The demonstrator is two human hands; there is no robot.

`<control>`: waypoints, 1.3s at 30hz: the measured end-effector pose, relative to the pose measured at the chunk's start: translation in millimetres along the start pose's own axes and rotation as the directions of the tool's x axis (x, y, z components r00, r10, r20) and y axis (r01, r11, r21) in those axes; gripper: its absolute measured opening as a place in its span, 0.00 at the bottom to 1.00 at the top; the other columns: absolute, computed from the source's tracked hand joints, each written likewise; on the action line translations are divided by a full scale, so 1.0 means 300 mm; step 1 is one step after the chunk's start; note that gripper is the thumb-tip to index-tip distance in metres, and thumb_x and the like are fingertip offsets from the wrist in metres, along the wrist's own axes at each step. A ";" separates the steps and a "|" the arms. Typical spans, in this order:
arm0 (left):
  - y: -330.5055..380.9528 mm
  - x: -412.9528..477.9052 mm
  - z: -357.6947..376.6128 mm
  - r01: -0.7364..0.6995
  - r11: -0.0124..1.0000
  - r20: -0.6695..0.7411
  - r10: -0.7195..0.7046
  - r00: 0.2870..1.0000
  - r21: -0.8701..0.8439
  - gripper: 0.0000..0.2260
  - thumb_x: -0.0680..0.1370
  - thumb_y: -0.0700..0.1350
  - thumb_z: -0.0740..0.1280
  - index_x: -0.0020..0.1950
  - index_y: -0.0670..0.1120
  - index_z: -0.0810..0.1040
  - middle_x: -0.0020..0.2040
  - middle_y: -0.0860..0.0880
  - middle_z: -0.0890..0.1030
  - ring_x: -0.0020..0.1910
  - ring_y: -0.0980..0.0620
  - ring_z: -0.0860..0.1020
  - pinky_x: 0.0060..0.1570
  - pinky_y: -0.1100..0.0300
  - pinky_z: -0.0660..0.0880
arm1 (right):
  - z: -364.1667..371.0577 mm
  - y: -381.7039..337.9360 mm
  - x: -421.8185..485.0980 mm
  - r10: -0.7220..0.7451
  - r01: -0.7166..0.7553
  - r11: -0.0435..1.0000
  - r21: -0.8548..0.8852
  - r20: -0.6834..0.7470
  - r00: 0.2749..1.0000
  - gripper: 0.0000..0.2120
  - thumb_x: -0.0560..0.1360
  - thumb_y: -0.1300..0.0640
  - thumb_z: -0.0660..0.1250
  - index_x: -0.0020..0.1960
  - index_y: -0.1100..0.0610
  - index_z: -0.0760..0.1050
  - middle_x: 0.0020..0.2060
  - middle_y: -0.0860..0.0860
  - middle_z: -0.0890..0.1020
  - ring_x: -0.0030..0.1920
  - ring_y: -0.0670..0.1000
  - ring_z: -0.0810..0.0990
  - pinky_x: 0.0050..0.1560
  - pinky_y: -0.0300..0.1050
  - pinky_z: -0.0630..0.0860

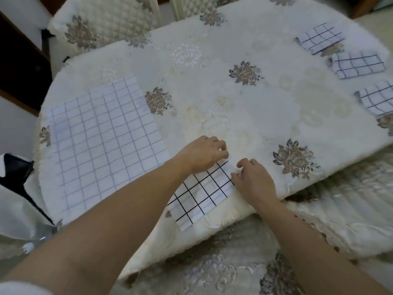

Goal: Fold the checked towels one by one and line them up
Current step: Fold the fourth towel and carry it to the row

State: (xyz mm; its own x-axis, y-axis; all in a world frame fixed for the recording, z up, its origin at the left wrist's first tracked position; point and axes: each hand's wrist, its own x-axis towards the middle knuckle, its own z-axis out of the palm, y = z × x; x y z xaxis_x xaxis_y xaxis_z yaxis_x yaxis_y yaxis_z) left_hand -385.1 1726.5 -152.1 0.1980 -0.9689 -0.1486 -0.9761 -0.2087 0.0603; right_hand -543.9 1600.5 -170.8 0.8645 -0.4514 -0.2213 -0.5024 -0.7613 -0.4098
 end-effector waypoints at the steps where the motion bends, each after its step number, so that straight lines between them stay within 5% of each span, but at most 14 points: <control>1: -0.012 0.022 0.001 -0.043 0.999 0.013 0.043 0.999 0.003 0.16 0.79 0.40 0.65 0.66 0.49 0.76 0.65 0.47 0.76 0.60 0.45 0.75 0.56 0.50 0.72 | 0.008 -0.001 -0.004 0.028 -0.028 0.999 0.028 -0.008 1.000 0.14 0.77 0.49 0.67 0.59 0.55 0.75 0.50 0.52 0.78 0.51 0.56 0.76 0.48 0.51 0.73; 6: -0.052 0.095 0.000 -0.228 0.974 0.091 0.228 0.969 -0.005 0.13 0.77 0.41 0.69 0.62 0.48 0.78 0.60 0.46 0.78 0.54 0.43 0.77 0.51 0.50 0.71 | 0.033 0.004 0.004 0.137 -0.132 0.979 0.155 -0.024 0.990 0.14 0.76 0.44 0.69 0.53 0.54 0.74 0.46 0.50 0.77 0.47 0.54 0.76 0.49 0.53 0.75; 15: -0.060 0.162 -0.037 -0.220 0.975 0.299 0.219 0.929 -0.029 0.14 0.78 0.45 0.68 0.64 0.49 0.74 0.58 0.48 0.73 0.58 0.48 0.73 0.51 0.54 0.71 | 0.019 -0.023 0.050 0.244 -0.253 0.956 0.149 0.081 0.966 0.18 0.72 0.35 0.69 0.47 0.48 0.71 0.41 0.45 0.76 0.46 0.51 0.76 0.53 0.51 0.73; 21: -0.063 0.191 -0.064 -0.146 0.989 0.356 0.149 0.922 -0.036 0.08 0.77 0.46 0.68 0.55 0.48 0.76 0.57 0.50 0.74 0.57 0.49 0.73 0.52 0.54 0.69 | 0.012 -0.018 0.081 0.155 -0.194 0.946 0.258 0.161 0.975 0.10 0.73 0.47 0.73 0.44 0.47 0.72 0.45 0.48 0.71 0.46 0.52 0.75 0.49 0.48 0.73; 24: -0.050 0.185 -0.083 -0.089 0.996 0.284 0.085 0.955 0.003 0.07 0.79 0.47 0.66 0.57 0.50 0.75 0.55 0.52 0.76 0.56 0.49 0.75 0.61 0.52 0.68 | -0.001 -0.004 0.099 0.139 -0.183 0.920 0.347 0.146 0.979 0.06 0.74 0.51 0.70 0.43 0.50 0.74 0.45 0.51 0.77 0.44 0.52 0.76 0.43 0.44 0.70; 26: -0.033 0.156 -0.077 -0.002 1.000 0.092 0.003 0.996 -0.003 0.12 0.78 0.47 0.67 0.60 0.49 0.75 0.58 0.51 0.76 0.59 0.48 0.74 0.65 0.49 0.67 | -0.016 0.006 0.109 0.147 -0.183 0.913 0.365 0.123 0.981 0.05 0.75 0.53 0.69 0.41 0.51 0.74 0.41 0.49 0.78 0.43 0.52 0.77 0.42 0.47 0.73; 30: 0.049 -0.037 -0.040 0.208 0.960 -0.294 -0.256 0.921 -0.187 0.10 0.76 0.44 0.70 0.57 0.46 0.78 0.57 0.47 0.77 0.55 0.44 0.76 0.55 0.47 0.73 | -0.050 0.020 0.133 0.165 -0.195 0.911 0.364 0.114 0.980 0.05 0.76 0.53 0.67 0.41 0.52 0.74 0.36 0.47 0.79 0.39 0.52 0.77 0.42 0.50 0.76; 34: 0.162 -0.293 0.083 0.251 0.946 -0.229 -0.296 0.927 -0.207 0.12 0.81 0.47 0.64 0.62 0.47 0.78 0.64 0.46 0.77 0.62 0.44 0.75 0.60 0.46 0.73 | -0.065 0.029 0.151 0.142 -0.174 0.915 0.365 0.114 0.983 0.06 0.77 0.54 0.65 0.41 0.52 0.72 0.35 0.50 0.78 0.37 0.53 0.77 0.38 0.50 0.74; 39: 0.222 -0.368 0.184 0.262 0.951 -0.039 -0.271 0.962 -0.161 0.21 0.84 0.57 0.55 0.77 0.57 0.65 0.79 0.48 0.63 0.78 0.44 0.60 0.73 0.40 0.61 | -0.053 0.034 0.165 0.156 -0.175 0.916 0.361 0.084 0.984 0.06 0.77 0.50 0.66 0.44 0.51 0.73 0.38 0.49 0.79 0.39 0.52 0.77 0.38 0.49 0.74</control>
State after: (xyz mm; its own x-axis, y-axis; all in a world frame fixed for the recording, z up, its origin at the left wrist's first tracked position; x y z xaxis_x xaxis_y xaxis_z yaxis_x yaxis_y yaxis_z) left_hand -476.8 1826.9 -186.3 0.4589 -0.8802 -0.1211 -0.8624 -0.4740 0.1775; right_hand -506.6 1563.0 -171.9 0.7741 -0.5239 -0.3555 -0.6059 -0.4500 -0.6561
